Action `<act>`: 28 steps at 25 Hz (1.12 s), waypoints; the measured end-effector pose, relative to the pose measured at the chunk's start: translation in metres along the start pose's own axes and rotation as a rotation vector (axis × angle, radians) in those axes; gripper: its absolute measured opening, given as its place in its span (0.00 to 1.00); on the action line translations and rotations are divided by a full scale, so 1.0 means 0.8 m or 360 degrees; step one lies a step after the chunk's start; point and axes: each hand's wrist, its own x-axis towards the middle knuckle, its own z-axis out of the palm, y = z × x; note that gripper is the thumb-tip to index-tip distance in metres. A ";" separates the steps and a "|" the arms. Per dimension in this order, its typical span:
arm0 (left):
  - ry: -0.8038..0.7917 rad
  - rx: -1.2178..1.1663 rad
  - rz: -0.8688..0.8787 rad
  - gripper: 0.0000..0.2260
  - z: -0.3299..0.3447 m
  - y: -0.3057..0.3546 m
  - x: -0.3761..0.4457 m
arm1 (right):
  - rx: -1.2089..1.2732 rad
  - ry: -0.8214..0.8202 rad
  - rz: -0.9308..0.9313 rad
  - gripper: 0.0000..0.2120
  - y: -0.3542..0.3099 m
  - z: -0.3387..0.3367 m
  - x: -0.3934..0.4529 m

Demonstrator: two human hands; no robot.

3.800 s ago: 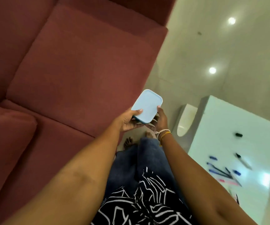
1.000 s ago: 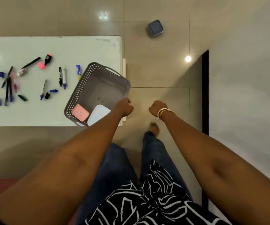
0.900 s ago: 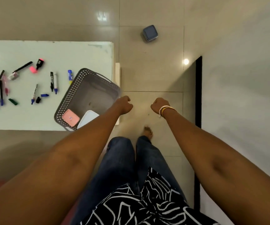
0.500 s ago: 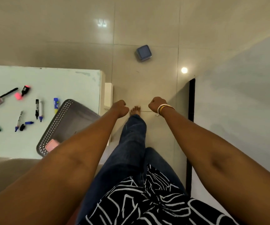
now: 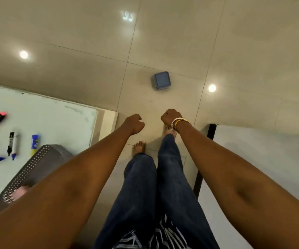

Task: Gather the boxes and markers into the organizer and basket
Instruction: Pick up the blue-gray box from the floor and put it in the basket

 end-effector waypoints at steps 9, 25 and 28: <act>0.0017 -0.0262 -0.0111 0.22 0.074 0.059 0.380 | 0.0001 0.0135 0.0132 0.18 0.044 -0.018 0.400; 0.0035 -0.1492 -0.0372 0.26 0.059 0.086 0.503 | 0.1095 0.0031 0.0213 0.11 0.031 -0.056 0.507; 0.0219 -0.1486 -0.0430 0.25 0.022 0.084 0.357 | 0.1124 -0.0061 0.0196 0.11 -0.004 -0.077 0.368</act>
